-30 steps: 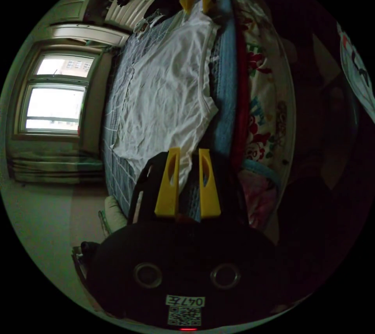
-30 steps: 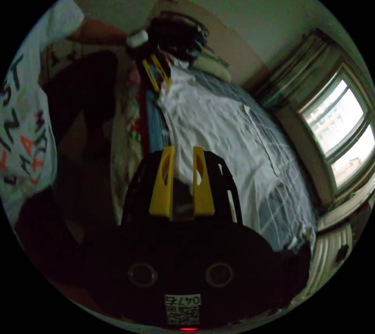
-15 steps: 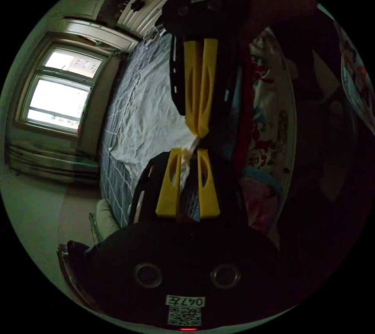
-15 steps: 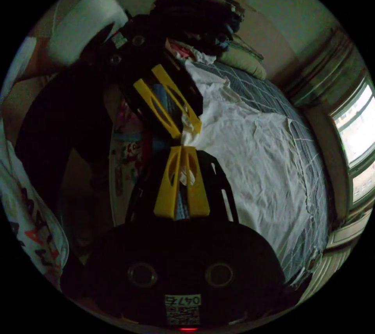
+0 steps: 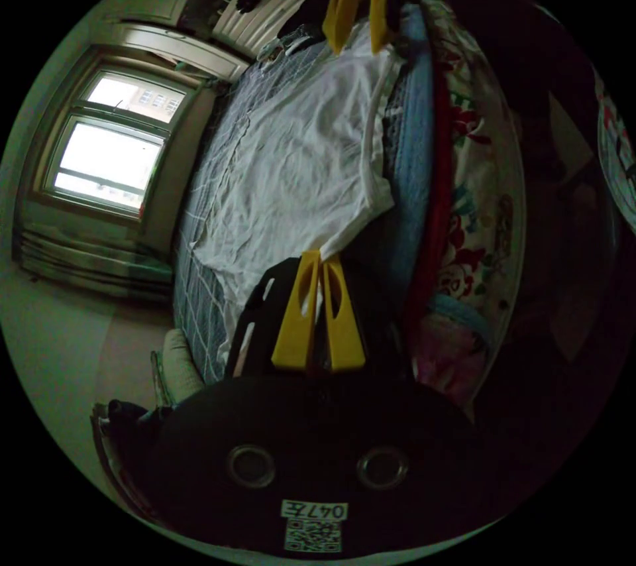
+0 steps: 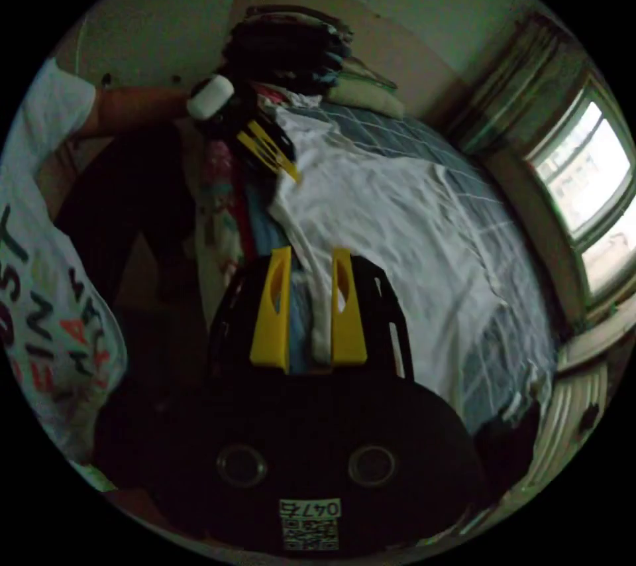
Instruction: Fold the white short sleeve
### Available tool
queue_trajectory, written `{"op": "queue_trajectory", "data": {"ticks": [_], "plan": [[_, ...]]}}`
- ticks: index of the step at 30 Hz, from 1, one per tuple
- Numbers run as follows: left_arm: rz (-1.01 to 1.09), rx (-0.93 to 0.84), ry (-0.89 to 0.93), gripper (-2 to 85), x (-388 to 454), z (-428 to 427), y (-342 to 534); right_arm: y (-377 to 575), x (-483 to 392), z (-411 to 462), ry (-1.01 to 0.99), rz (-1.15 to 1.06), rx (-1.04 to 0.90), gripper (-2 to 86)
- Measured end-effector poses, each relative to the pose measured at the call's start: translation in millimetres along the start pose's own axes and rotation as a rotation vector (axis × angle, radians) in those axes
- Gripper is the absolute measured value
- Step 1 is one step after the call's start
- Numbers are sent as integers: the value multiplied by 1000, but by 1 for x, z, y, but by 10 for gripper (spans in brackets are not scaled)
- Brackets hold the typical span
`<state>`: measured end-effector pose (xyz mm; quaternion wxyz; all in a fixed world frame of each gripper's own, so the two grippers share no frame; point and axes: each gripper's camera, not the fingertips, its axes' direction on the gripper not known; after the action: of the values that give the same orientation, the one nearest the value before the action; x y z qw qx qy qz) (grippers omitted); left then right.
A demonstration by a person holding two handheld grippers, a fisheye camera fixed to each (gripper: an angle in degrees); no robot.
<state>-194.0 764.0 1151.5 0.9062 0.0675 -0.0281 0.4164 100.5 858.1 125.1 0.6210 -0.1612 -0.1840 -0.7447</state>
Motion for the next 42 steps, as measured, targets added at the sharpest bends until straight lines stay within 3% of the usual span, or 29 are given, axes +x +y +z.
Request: {"op": "queue_trajectory", "data": {"ticks": [4,11,14,22,42], "plan": [[-16,-5,24,-8,-7,0,-6,83,32,-17,93,27,-208,48],[9,-47,60,-9,-18,-2,-26,107,22,18,169,-118,-361,17],[18,-62,75,-9,-24,-6,-35,109,19,16,253,-123,-344,0],[28,-72,133,-9,-44,-23,-61,129,8,-18,258,-105,-337,-5],[137,-140,240,-8,-83,-60,-156,209,-11,-41,147,-161,-359,-4]]}}
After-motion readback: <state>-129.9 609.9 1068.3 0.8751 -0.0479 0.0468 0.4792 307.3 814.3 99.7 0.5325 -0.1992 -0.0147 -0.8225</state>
